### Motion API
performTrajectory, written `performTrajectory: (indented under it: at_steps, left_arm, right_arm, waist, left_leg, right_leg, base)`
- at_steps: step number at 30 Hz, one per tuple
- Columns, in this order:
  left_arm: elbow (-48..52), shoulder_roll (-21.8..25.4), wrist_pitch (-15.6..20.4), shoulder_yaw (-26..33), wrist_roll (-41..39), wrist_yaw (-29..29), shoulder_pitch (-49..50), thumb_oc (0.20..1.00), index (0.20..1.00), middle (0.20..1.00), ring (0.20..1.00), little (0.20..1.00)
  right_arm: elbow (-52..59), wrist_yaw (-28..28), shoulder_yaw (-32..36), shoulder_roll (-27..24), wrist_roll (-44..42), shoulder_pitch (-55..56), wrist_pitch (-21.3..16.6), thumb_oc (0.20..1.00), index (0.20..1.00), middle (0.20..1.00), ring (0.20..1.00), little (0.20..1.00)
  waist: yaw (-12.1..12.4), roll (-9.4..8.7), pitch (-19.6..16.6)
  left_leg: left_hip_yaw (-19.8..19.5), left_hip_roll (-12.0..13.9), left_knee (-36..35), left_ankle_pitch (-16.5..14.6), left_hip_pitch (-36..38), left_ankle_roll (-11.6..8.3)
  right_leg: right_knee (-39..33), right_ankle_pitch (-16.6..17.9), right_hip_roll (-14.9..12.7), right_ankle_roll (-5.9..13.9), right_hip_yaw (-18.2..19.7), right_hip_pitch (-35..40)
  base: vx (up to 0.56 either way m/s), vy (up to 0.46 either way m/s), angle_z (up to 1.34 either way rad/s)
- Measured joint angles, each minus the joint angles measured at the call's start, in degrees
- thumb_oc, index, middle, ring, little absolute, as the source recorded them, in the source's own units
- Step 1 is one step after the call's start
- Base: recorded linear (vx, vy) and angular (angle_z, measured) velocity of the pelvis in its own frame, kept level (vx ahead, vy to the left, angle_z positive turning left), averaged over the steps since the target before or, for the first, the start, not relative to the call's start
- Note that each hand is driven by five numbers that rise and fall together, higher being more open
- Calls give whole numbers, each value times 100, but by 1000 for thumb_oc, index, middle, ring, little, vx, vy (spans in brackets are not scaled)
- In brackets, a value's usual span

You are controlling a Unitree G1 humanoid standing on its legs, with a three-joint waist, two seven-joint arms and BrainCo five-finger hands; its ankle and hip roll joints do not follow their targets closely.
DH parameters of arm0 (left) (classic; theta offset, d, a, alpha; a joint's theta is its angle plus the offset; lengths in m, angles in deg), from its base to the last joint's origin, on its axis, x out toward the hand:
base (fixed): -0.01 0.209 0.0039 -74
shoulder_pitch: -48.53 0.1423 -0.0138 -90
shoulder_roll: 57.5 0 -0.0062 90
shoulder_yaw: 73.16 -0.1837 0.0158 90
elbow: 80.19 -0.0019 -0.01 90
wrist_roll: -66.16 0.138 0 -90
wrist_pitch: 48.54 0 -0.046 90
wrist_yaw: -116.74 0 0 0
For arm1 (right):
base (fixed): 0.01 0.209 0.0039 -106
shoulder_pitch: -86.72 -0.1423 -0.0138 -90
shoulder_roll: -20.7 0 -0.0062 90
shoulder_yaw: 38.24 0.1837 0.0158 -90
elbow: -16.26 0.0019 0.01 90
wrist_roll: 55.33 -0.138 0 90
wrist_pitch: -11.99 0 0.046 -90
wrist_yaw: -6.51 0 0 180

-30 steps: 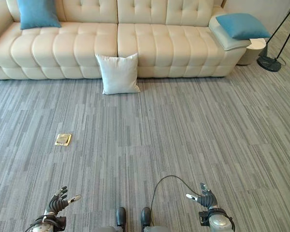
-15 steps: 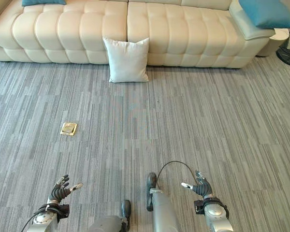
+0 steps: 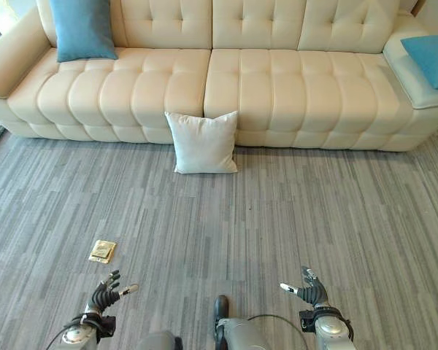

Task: Pick up all the scattered cushions and arrange them neatly on the sofa.

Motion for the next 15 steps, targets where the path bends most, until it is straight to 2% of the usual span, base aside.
performTrajectory:
  at_steps: [1,2,3,4,5,6,7,8,9,10,12,13,14,15]
  left_arm:
    - [-11,10,20,-6,9,-16,-22,1000,1000,1000,1000,1000]
    - [34,33,30,8,14,-26,11,1000,1000,1000,1000,1000]
    - [24,34,28,9,15,-26,18,1000,1000,1000,1000,1000]
    - [19,27,14,8,17,-26,17,1000,1000,1000,1000,1000]
    - [-10,27,3,12,19,-29,29,1000,1000,1000,1000,1000]
    - [-91,15,-7,54,20,-27,48,1000,1000,1000,1000,1000]
    - [-114,-29,-20,169,22,-28,51,1000,1000,1000,1000,1000]
    - [-150,-54,-27,206,23,-25,51,1000,1000,1000,1000,1000]
    - [-151,-62,-42,197,24,-27,103,1000,1000,1000,1000,1000]
    - [-122,-70,-50,181,25,-28,154,1000,1000,1000,1000,1000]
    - [-131,-172,-55,200,32,-29,386,1000,1000,1000,1000,1000]
    - [-172,-129,-61,179,65,-36,517,1000,1000,1000,1000,1000]
    - [-184,-95,-63,182,96,-33,507,1000,1000,1000,1000,1000]
    - [-166,-32,-67,156,210,-37,402,1000,1000,1000,1000,1000]
  right_arm:
    - [-3,19,-10,6,-16,83,-3,1000,1000,1000,1000,1000]
    - [-30,20,-8,11,-17,82,-1,1000,1000,1000,1000,1000]
    - [-29,28,-1,-3,-17,94,-3,1000,1000,1000,1000,1000]
    - [-63,40,0,-27,-15,43,-6,1000,1000,1000,1000,1000]
    - [-121,72,-3,-7,-15,-1,-1,1000,1000,1000,1000,1000]
    - [-183,78,-8,39,-13,-18,24,1000,1000,1000,1000,1000]
    - [-259,82,-5,72,-9,-51,24,1000,1000,1000,1000,1000]
    - [-310,82,-4,76,-5,-55,32,1000,1000,1000,1000,1000]
    - [-352,82,4,50,0,-19,35,1000,1000,1000,1000,1000]
    - [-321,75,52,20,15,11,36,1000,1000,1000,1000,1000]
    - [-284,77,157,-11,107,163,33,1000,1000,1000,1000,1000]
    - [-249,71,130,33,118,329,38,1000,1000,1000,1000,1000]
    - [-236,61,84,71,125,375,37,1000,1000,1000,1000,1000]
    - [-202,55,100,161,132,527,46,1000,1000,1000,1000,1000]
  waist:
    - [2,-65,20]
    - [89,-91,46]
    - [113,-84,47]
    - [142,8,110]
    - [146,53,131]
    - [182,66,132]
    - [236,63,141]
    - [310,44,141]
    - [362,45,136]
    - [351,109,116]
    - [411,315,-10]
    - [415,311,-112]
    - [409,210,-172]
    - [371,20,-218]
  left_leg:
    - [80,-67,-477,37,-29,-19]
    - [167,-68,-1373,190,-54,-21]
    - [201,-93,-1951,329,-43,4]
    - [180,-17,-2261,545,-207,75]
    - [193,-10,-2428,718,-365,53]
    - [225,-39,-2985,934,-405,5]
    - [256,-65,-3208,1015,-453,7]
    - [269,-106,-3262,1091,-446,66]
    - [307,-166,-3196,1262,-441,216]
    - [362,-207,-3050,1373,-349,393]
    - [340,-145,-3075,1399,-31,708]
    - [279,-166,-2974,1818,103,882]
    - [331,-260,-2926,1800,166,940]
    - [359,-438,-2908,1608,298,965]
  right_leg:
    - [-170,-4,1,5,34,182]
    - [-422,-56,34,94,82,413]
    - [-634,-65,90,109,85,560]
    - [-763,-61,197,99,98,709]
    - [-901,-73,255,118,113,869]
    - [-1156,-137,322,215,235,1179]
    - [-1158,-297,341,422,361,1329]
    - [-1156,-363,321,526,478,1459]
    - [-1148,-398,296,584,617,1654]
    - [-1128,-400,309,586,656,1845]
    - [-821,-582,444,787,883,2034]
    - [-486,-878,386,953,933,2155]
    - [-196,-984,296,966,891,2057]
    - [601,-1123,100,943,879,1783]
  base:
    - [267,10,-9]
    - [272,33,-26]
    - [289,48,-43]
    - [442,85,-30]
    - [621,166,-30]
    - [793,265,-30]
    - [635,227,-39]
    - [677,316,-47]
    - [365,191,-50]
    - [536,287,-54]
    - [232,141,-52]
    - [397,279,-32]
    - [512,368,-6]
    - [447,350,13]
